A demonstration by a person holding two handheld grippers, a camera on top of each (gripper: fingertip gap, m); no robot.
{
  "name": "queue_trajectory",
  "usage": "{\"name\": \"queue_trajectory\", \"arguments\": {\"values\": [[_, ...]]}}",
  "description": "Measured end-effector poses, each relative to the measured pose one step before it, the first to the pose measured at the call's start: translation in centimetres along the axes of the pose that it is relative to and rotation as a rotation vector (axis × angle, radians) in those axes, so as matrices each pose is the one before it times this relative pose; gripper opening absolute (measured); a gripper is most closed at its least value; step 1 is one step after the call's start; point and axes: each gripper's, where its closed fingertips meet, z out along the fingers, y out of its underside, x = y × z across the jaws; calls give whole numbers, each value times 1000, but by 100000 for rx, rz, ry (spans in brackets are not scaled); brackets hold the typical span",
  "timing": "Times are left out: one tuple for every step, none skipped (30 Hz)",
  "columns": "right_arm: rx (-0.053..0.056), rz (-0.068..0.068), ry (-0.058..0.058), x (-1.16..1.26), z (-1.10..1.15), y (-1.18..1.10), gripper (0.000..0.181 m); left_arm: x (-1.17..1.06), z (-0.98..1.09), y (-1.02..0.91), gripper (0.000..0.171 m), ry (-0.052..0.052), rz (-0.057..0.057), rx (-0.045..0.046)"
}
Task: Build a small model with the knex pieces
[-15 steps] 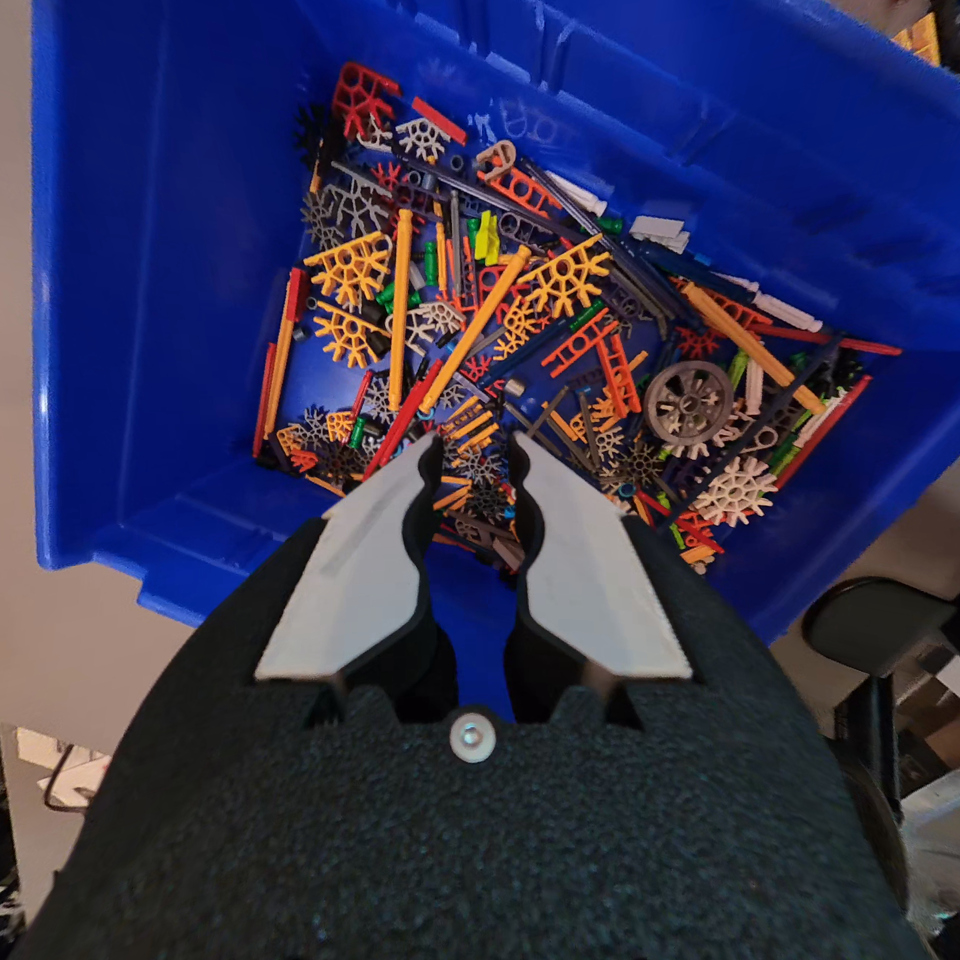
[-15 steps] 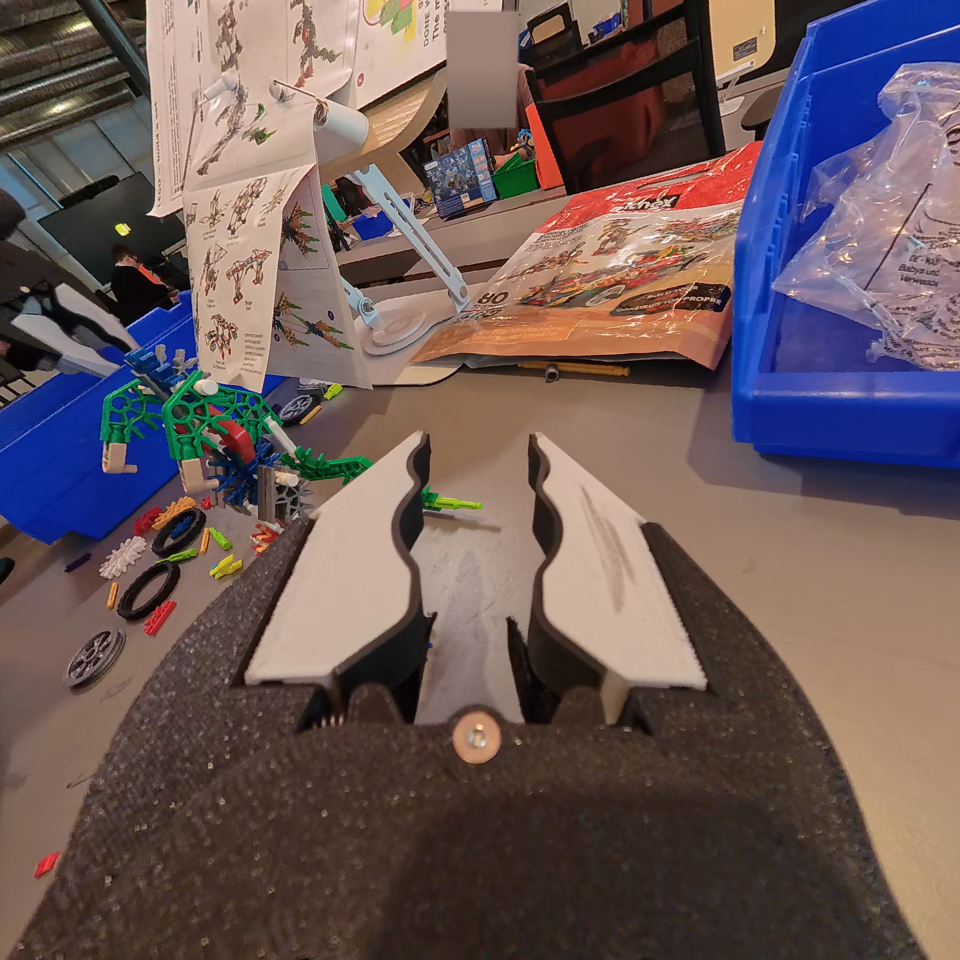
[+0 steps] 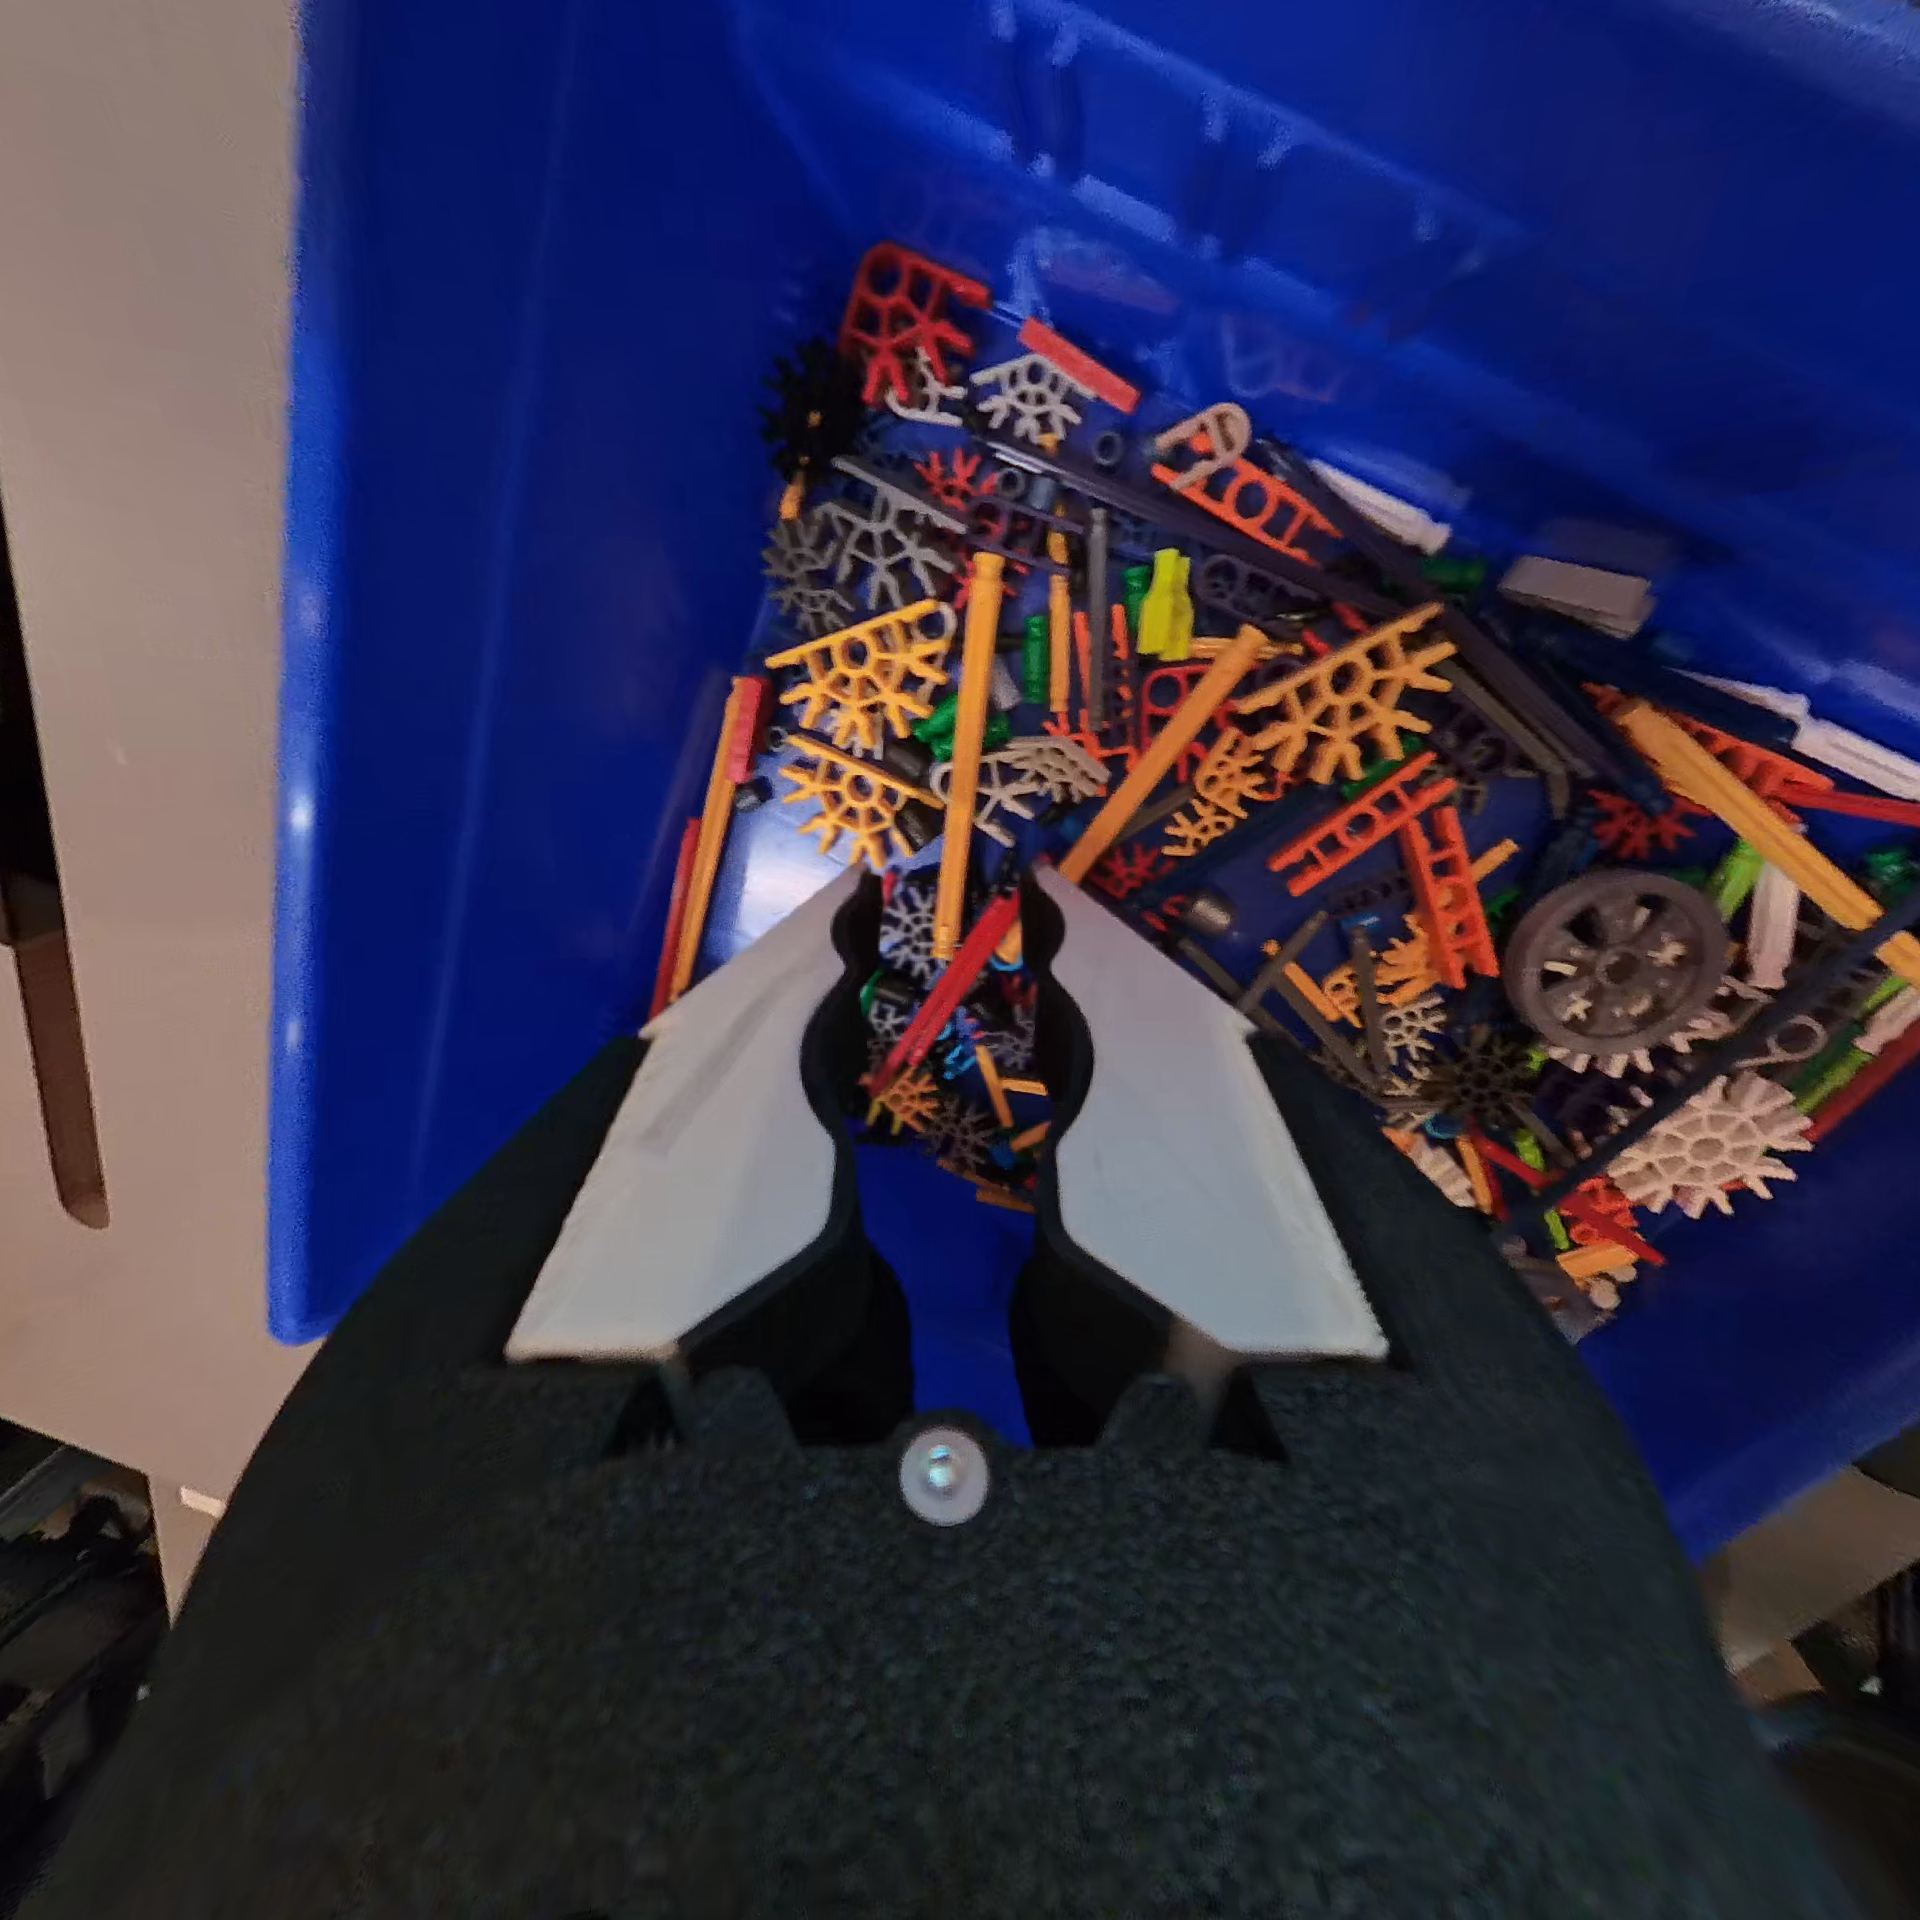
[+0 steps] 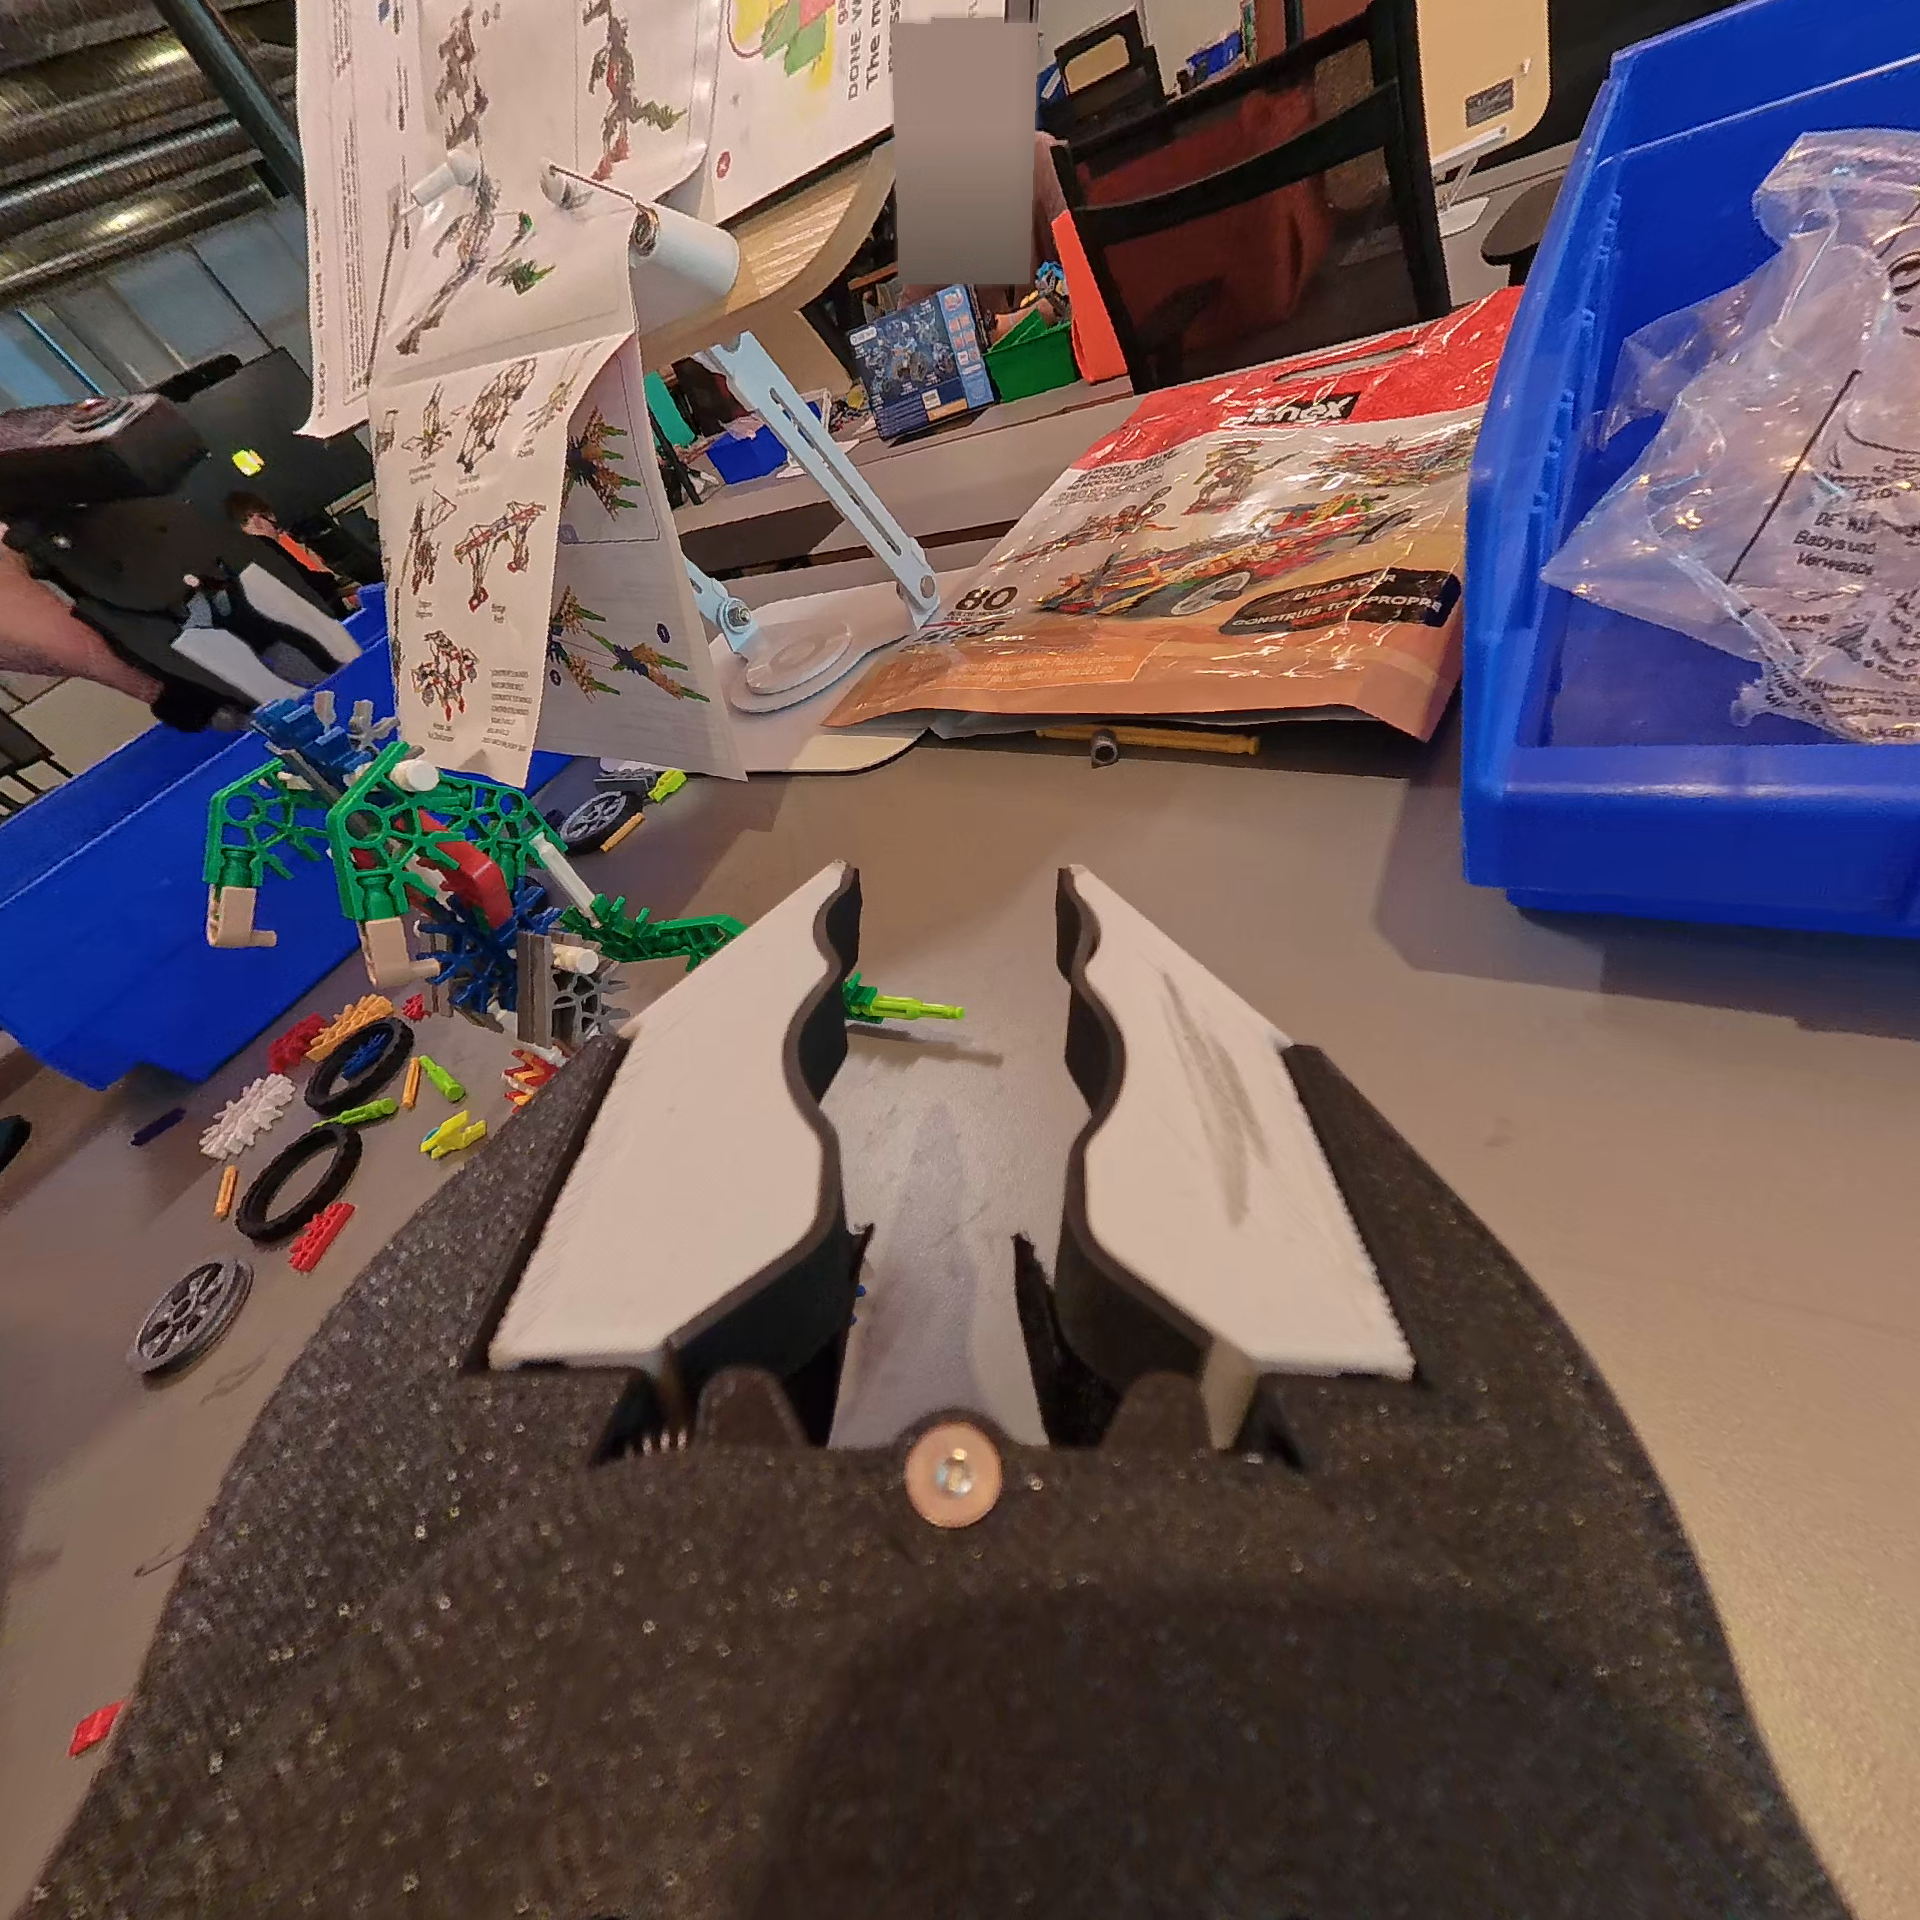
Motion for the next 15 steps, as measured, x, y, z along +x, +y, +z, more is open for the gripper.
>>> {"name": "queue_trajectory", "arguments": {"values": [[-8, 2, 25, 8, 7, -3, 37, -476, -47, -90, 25, -776, -707, 409], [-7, 1, 17, 2, -1, 1, 37, -495, -69, -22, 25, -869, -528, 144], [53, 2, 11, -4, -4, -4, 37, -439, -80, 72, 26, -682, -422, -343], [93, 20, 9, 2, -7, -11, 37, -373, -97, 133, 27, -474, -213, -556], [107, 41, -33, 3, -12, -14, 37, -247, -165, 155, 27, -33, -166, -633], [154, 86, -63, 3, -15, -23, 37, -86, -237, 169, 27, 722, -337, -639], [162, 55, -26, -2, -16, -18, 37, 226, -288, 260, 27, 2104, -346, -1098], [12, -37, -11, -3, -1, -11, 37, 467, -309, 370, 27, 2810, 259, -1840], [-128, -35, 22, -5, 11, 18, 37, 375, -288, 331, 27, 1328, 1435, -1501], [-77, -20, 54, 6, 8, 9, 38, 430, -255, 286, 27, 1262, 1495, -1160], [-7, 8, 63, 13, 7, -3, 37, 674, -160, 284, 27, 2679, 877, -1126], [-45, 36, 32, 7, 4, 2, 38, 680, -84, 217, 28, 2495, 1095, -612], [-107, 21, 23, 4, 14, 9, 38, 619, -5, 160, 27, 2020, 910, -396], [-137, -12, 31, -5, 10, 19, 38, 670, 89, 172, 27, 2197, 536, -619], [-165, -2, 41, 13, 17, 13, 38, 720, 167, 204, 27, 2131, 910, -919]]}}
